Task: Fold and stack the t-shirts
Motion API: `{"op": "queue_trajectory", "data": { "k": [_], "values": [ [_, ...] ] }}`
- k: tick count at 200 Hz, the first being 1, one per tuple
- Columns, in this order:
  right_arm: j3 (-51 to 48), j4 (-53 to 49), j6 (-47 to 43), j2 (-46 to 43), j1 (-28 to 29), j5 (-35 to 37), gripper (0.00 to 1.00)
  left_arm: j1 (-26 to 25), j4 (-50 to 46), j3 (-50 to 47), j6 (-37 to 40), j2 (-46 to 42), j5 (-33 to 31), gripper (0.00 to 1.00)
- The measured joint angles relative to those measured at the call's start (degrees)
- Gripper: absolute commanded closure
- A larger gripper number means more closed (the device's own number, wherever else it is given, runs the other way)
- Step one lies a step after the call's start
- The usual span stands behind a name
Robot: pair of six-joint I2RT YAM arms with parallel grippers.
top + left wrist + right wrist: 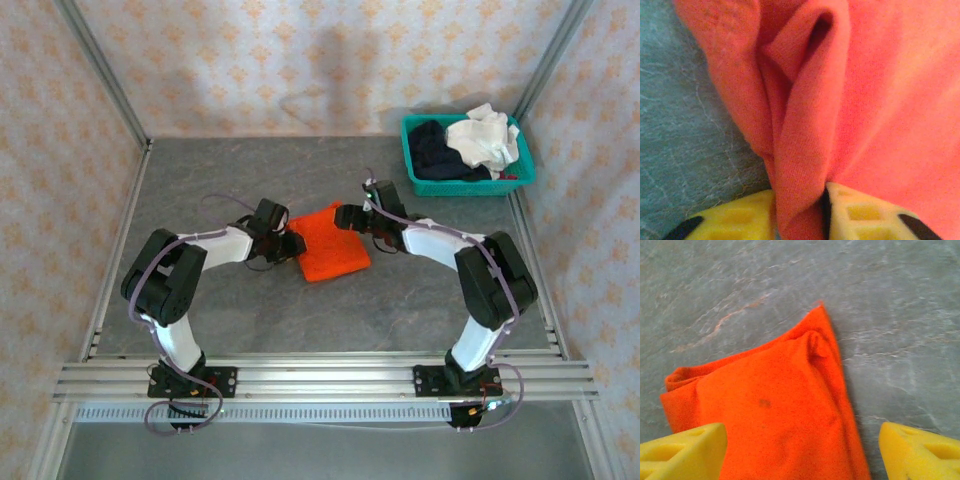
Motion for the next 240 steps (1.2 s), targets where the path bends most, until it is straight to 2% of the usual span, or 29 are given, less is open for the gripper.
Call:
{"op": "queue_trajectory", "data": {
  "k": [29,49,72,98,123,158,204,240],
  "values": [
    [4.42,-3.21,-1.92,1.53,4.76,2.64,0.22,0.0,-1.01,1.18,1.09,-0.13,-1.33,0.34],
    [6.34,-6.05,-2.93,2.27,8.04,5.09,0.22,-0.02,-2.27,0.59,2.12,-2.05,-4.0,0.23],
    [9.01,-9.31,-3.87,4.02,10.25,7.8,0.22,0.04,-3.54,-3.93,2.99,-9.03,-9.68,0.18],
    [13.44,-13.75,-5.51,7.96,12.22,11.37,0.19,0.04,-3.67,-15.34,3.45,-22.82,-16.46,0.12],
    [17.73,-17.77,-7.63,12.37,15.08,14.67,0.16,0.04,-6.14,-22.16,5.16,-35.12,-22.01,0.11],
    [23.04,-23.98,-11.91,18.36,18.6,18.36,0.16,0.04,-7.32,-23.28,8.15,-46.34,-27.28,0.08],
    [23.82,-28.85,-18.78,18.88,17.57,22.03,0.14,0.04,-7.37,-23.28,10.8,-44.65,-28.98,0.07],
    [19.32,-33.66,-24.94,14.12,10.56,22.32,0.11,0.04,-7.17,-23.28,11.43,-43.47,-28.94,0.07]
  ]
}}
